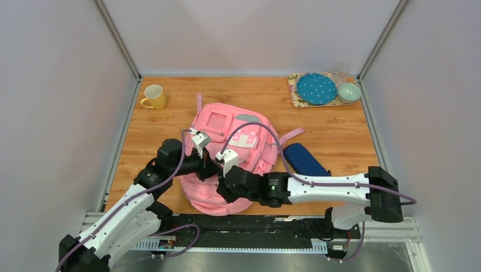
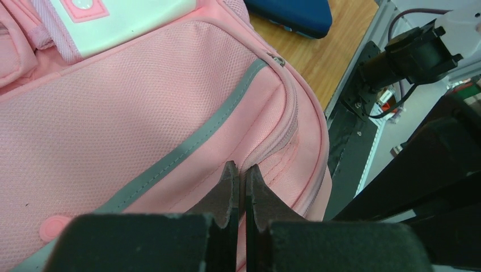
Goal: Pack the student bag
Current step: Unzip the student bag at the center of the board.
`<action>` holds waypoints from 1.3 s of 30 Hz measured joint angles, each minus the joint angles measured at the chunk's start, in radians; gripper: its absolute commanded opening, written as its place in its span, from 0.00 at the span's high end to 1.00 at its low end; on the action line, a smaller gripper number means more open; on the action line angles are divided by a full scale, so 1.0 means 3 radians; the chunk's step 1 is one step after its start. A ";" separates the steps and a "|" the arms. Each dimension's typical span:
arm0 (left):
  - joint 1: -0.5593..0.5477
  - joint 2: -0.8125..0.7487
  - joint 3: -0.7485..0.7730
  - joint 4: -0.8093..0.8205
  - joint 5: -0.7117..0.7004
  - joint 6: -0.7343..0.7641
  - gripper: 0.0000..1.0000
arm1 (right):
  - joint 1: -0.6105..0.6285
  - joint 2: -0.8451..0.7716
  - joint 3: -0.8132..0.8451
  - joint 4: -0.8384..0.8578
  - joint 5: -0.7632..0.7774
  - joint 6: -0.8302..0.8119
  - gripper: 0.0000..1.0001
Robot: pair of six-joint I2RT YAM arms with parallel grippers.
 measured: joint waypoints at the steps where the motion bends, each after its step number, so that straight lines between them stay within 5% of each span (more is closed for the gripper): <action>1: 0.0000 -0.0018 0.0000 0.0014 -0.0019 -0.0032 1.00 | 0.0005 0.0041 0.0028 0.0020 0.0020 0.0025 1.00; 7: -0.0003 -0.0160 0.0000 0.0027 -0.0177 -0.0113 1.00 | 0.0022 0.0095 0.0037 0.0253 0.0025 0.0148 0.61; 10: -0.0004 -0.0244 -0.0009 0.0036 -0.0282 -0.0118 1.00 | 0.0099 -0.0134 -0.0174 0.0393 0.0047 0.0266 0.51; 21: -0.0004 -0.0384 -0.0106 0.0072 -0.0454 -0.0187 1.00 | -0.0023 -0.1258 -0.0973 0.0454 0.0523 0.0975 0.43; 39: 0.0000 -0.0406 -0.0195 0.0174 -0.0448 -0.0263 1.00 | -0.0823 -0.1127 -0.1298 0.1031 0.0270 0.1779 0.41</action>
